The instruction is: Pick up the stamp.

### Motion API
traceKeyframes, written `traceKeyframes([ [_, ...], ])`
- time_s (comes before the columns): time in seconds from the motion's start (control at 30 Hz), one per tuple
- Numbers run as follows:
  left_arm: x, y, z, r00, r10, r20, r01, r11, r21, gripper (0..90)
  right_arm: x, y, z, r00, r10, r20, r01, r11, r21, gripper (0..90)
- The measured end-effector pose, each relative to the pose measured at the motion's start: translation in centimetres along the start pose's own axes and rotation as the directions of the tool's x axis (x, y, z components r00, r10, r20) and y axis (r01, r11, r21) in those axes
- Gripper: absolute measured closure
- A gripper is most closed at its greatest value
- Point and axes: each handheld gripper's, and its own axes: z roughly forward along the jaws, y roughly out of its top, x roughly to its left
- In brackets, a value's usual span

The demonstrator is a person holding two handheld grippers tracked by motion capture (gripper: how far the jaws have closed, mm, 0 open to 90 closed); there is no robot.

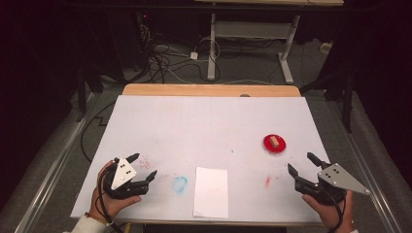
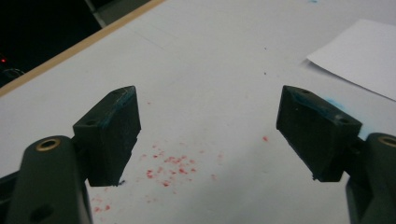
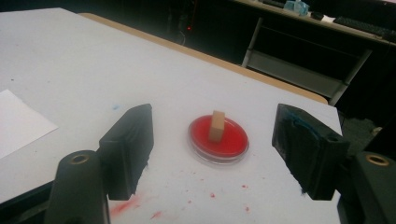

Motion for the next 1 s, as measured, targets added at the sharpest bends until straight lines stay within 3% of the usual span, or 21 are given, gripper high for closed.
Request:
traceKeyframes([
  [0.17, 0.0, -0.1, 0.0, 1.0, 0.005, 0.006, -0.005, 1.0, -0.002, 21.6, 0.2, -0.3, 0.5, 0.9999, -0.009, -0.012, 0.009, 0.999, 0.03, 29.7],
  [0.4, 0.0, -0.6, 0.9, 0.9997, 0.021, 0.008, -0.022, 0.9989, 0.042, 22.3, -0.5, 0.0, 1.4, 0.9999, 0.007, -0.013, -0.006, 0.998, 0.067, 29.3],
  [0.53, 0.1, -0.6, 0.9, 0.9998, 0.018, 0.012, -0.019, 0.999, 0.04, 22.2, -1.2, 0.4, 2.3, 0.9977, 0.037, -0.057, -0.03, 0.993, 0.113, 27.3],
  [0.7, -0.2, -0.5, 0.7, 0.9995, 0.031, 0.003, -0.031, 0.9987, 0.042, 22.2, -1.9, 1.1, 3.4, 0.9968, 0.036, -0.071, -0.023, 0.983, 0.179, 26.2],
  [1.0, -0.3, -0.6, 1.1, 0.9996, 0.028, 0.007, -0.028, 0.9973, 0.068, 22.2, -3.4, 3.6, 5.2, 0.9956, 0.047, -0.081, -0.029, 0.975, 0.219, 29.4],
])
